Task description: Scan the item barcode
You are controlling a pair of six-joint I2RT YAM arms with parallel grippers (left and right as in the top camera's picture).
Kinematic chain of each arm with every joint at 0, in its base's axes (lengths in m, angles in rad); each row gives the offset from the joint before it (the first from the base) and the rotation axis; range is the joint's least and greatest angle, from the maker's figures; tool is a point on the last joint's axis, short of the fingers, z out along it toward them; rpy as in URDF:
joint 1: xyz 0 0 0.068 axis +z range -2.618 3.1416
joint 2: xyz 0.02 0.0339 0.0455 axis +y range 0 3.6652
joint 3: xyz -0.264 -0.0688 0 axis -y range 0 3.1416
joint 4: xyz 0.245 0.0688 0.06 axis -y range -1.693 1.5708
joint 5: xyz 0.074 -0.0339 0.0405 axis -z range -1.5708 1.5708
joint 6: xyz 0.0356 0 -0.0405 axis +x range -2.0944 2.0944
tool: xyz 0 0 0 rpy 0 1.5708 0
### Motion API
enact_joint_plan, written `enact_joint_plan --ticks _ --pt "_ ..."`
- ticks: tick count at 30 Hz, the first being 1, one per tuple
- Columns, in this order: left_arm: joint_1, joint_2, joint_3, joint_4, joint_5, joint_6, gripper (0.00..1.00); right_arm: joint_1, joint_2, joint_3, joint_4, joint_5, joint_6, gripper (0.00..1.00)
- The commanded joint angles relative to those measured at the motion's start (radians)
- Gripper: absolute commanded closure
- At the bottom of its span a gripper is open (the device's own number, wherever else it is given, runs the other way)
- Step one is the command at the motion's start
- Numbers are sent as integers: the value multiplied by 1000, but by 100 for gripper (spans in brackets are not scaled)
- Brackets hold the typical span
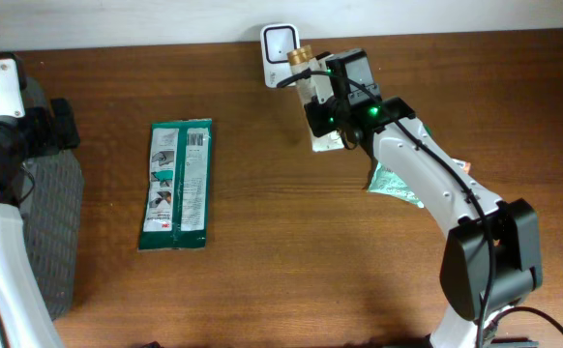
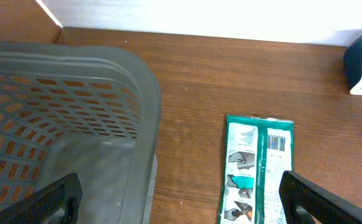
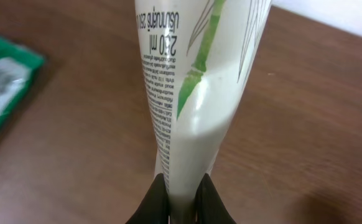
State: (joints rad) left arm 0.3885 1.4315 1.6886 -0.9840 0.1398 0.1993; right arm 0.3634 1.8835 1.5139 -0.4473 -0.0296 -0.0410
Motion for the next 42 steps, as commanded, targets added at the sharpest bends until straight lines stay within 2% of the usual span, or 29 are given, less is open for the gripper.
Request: enact_joint_plan --ticks 1,24,34,42 --pt "5 0 3 1 11 16 1 3 -8 16 29 114 16 96" --pt "5 0 3 1 10 16 1 2 28 16 41 209 12 96" --pt "5 0 3 1 10 16 1 2 54 16 103 256 -8 96" --pt "5 0 3 1 10 16 1 2 57 16 185 278 -91 96"
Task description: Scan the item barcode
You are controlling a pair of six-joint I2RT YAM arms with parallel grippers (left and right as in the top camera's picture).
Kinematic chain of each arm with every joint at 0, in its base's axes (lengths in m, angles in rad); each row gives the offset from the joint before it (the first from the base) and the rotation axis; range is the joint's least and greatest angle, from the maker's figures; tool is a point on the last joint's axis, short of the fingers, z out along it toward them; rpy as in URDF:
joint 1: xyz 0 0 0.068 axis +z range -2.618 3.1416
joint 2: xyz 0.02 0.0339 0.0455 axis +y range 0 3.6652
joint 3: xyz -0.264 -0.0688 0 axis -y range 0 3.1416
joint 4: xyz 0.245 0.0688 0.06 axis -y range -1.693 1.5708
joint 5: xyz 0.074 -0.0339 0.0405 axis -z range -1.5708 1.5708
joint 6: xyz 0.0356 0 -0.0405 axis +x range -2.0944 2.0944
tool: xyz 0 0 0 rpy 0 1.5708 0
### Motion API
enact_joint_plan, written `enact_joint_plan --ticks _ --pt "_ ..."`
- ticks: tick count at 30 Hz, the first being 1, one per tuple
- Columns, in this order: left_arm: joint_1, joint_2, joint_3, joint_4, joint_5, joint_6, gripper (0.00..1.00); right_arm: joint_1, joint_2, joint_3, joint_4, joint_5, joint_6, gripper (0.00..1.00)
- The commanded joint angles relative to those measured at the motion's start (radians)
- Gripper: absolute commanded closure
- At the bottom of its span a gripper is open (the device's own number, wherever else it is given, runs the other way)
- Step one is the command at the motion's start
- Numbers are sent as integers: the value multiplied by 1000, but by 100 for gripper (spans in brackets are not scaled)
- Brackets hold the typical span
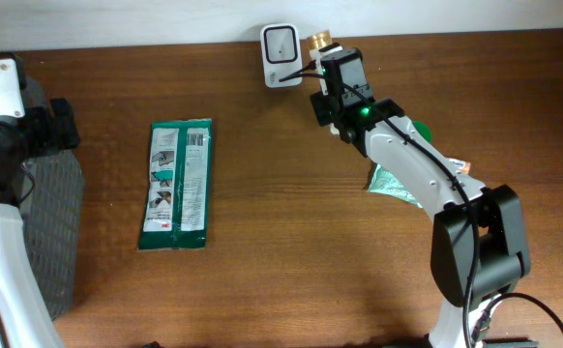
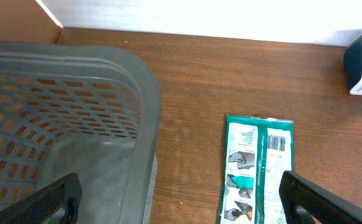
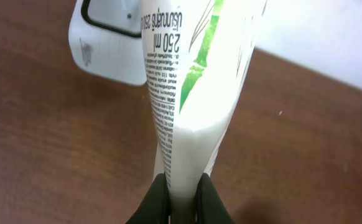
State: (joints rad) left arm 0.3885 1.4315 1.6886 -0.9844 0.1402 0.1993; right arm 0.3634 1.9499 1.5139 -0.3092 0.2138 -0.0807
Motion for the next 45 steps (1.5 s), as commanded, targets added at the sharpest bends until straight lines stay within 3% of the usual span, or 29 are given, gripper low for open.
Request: enact_joint_plan --ticks 1,3,8,15,17,21,45 --pt "5 0 3 2 10 16 1 2 -6 16 69 37 -77 96" --pt "5 0 3 2 10 16 1 2 2 16 129 70 -113 96" --pt "5 0 3 2 10 16 1 6 95 16 464 89 -456 96" --pt "5 0 3 2 10 16 1 29 298 16 935 106 -763 96" --pt "5 0 3 2 10 16 1 37 346 20 997 105 -833 96" --pt "5 0 3 1 10 16 1 42 409 26 1043 121 -890 96" --pt "5 0 3 2 10 16 1 57 412 27 1059 157 -891 96"
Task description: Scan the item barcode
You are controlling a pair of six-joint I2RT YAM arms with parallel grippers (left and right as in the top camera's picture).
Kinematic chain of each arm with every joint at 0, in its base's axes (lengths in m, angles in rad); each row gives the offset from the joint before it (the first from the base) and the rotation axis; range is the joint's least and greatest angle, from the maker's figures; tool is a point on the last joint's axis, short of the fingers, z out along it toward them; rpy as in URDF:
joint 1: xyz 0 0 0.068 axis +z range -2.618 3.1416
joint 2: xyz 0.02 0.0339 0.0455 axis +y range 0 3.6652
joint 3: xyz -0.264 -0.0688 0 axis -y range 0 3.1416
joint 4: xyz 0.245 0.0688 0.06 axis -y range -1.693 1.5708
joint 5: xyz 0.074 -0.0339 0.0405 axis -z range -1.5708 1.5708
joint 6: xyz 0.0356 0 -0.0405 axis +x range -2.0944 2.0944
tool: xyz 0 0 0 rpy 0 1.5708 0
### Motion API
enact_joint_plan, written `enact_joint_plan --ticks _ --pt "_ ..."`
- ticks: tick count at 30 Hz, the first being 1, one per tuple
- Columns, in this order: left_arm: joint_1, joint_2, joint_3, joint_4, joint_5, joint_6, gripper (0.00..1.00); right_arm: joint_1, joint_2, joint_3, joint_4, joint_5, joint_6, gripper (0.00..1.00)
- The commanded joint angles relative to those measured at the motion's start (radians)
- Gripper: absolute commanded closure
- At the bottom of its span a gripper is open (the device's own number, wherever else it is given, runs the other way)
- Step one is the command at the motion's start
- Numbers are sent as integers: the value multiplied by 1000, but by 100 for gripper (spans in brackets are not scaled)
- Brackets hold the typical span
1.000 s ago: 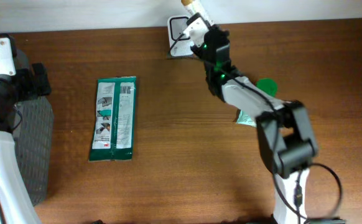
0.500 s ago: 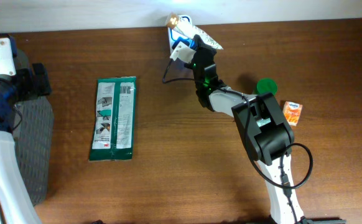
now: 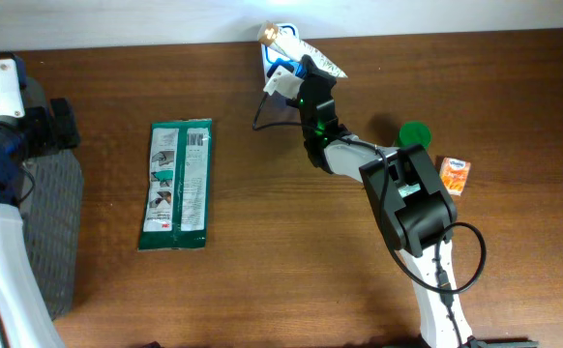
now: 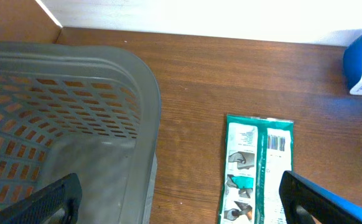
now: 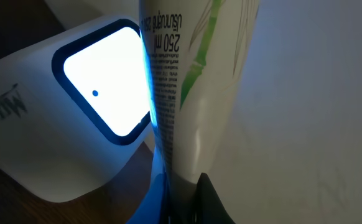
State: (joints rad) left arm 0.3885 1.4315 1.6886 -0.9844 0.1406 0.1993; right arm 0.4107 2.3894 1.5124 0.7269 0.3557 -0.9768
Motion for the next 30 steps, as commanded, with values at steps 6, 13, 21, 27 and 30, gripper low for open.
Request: enact_joint_plan --ticks 6,13,21,27,30 --pt "5 0 3 2 10 16 1 33 -55 29 11 10 9 96" --pt "5 0 3 2 10 16 1 33 -123 29 -100 -3 92 96" --pt "5 0 3 2 10 16 1 10 -412 29 -543 -106 523 96" --pt "5 0 3 2 10 16 1 -61 -622 29 -1044 -371 906 96" --pt "5 0 3 2 10 16 1 -101 -686 29 -1314 -536 1004 96"
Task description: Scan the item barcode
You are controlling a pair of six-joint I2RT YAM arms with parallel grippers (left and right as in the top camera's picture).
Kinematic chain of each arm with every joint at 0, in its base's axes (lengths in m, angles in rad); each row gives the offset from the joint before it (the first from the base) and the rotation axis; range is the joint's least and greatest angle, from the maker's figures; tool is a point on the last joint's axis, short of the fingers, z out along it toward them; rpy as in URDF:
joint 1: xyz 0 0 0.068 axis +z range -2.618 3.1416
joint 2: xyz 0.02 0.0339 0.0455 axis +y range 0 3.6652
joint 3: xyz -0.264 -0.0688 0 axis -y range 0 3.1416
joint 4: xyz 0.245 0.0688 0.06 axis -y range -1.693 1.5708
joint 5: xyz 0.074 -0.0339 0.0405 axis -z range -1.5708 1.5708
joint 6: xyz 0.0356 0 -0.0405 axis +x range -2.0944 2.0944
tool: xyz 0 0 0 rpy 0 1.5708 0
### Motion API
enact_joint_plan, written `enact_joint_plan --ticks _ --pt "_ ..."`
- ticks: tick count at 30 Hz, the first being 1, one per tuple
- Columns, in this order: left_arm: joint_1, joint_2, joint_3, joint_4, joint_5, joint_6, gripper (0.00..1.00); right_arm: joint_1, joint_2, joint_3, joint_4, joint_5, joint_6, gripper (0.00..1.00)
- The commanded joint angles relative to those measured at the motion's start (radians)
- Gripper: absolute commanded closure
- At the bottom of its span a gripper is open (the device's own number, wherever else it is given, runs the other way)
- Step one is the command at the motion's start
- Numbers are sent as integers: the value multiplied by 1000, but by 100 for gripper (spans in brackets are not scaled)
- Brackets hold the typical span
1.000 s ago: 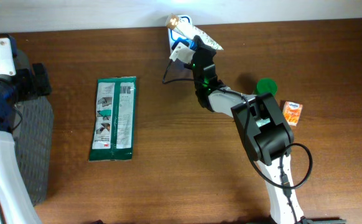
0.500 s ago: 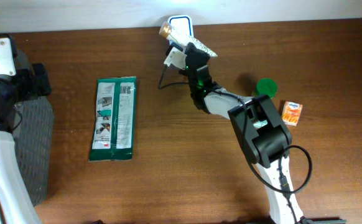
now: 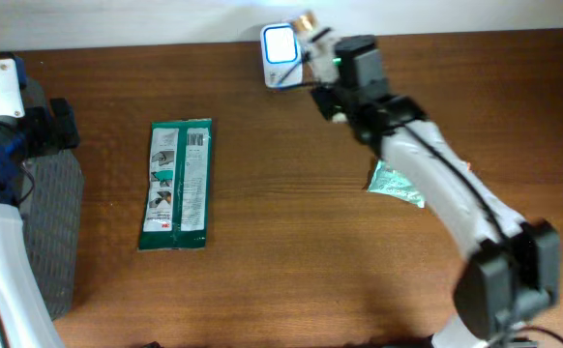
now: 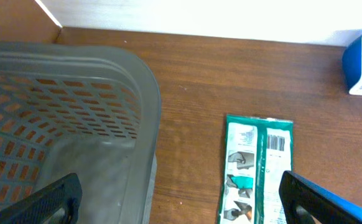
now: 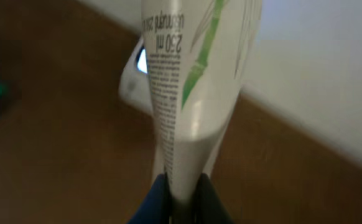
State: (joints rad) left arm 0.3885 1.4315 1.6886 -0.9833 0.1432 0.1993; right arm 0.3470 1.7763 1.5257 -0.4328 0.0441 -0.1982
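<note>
My right gripper (image 5: 181, 190) is shut on the crimped end of a white tube (image 5: 190, 87) with green bamboo print and a gold cap (image 3: 307, 21). It holds the tube just right of the white barcode scanner (image 3: 280, 43), whose window glows blue. The scanner (image 5: 134, 81) shows behind the tube in the right wrist view. My left gripper (image 4: 181, 199) stands open at the far left, its fingertips (image 4: 50, 198) over the basket's edge and the green packet.
A grey mesh basket (image 4: 63, 112) sits at the left edge. A flat green packet (image 3: 176, 184) lies left of centre. A crumpled green wrapper (image 3: 396, 182) lies under my right arm. The white wall runs along the table's far edge.
My right gripper has drawn the tube back from the scanner's face toward the right. The scanner's window has gone from bright white to blue. The left arm has not moved.
My right gripper held the tube a little right of and below the scanner. Then it stood closer to the scanner. Then the tube was right against the brightly lit scanner window, and now it is held off to the right again.
</note>
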Motion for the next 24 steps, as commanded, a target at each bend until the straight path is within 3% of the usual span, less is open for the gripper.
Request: enact_joint_plan --ticks 1,5,7,16,24 --pt "5 0 3 0 7 16 1 -47 -79 16 -231 -253 244 96" --pt "5 0 3 0 7 16 1 -68 -54 12 -548 -280 259 96" --pt "5 0 3 0 7 16 1 -68 -34 -11 -615 -270 255 96" --pt "5 0 3 0 7 16 1 -101 0 -284 -532 -163 260 96" --pt "5 0 3 0 7 16 1 -253 0 -330 -512 -164 259 94"
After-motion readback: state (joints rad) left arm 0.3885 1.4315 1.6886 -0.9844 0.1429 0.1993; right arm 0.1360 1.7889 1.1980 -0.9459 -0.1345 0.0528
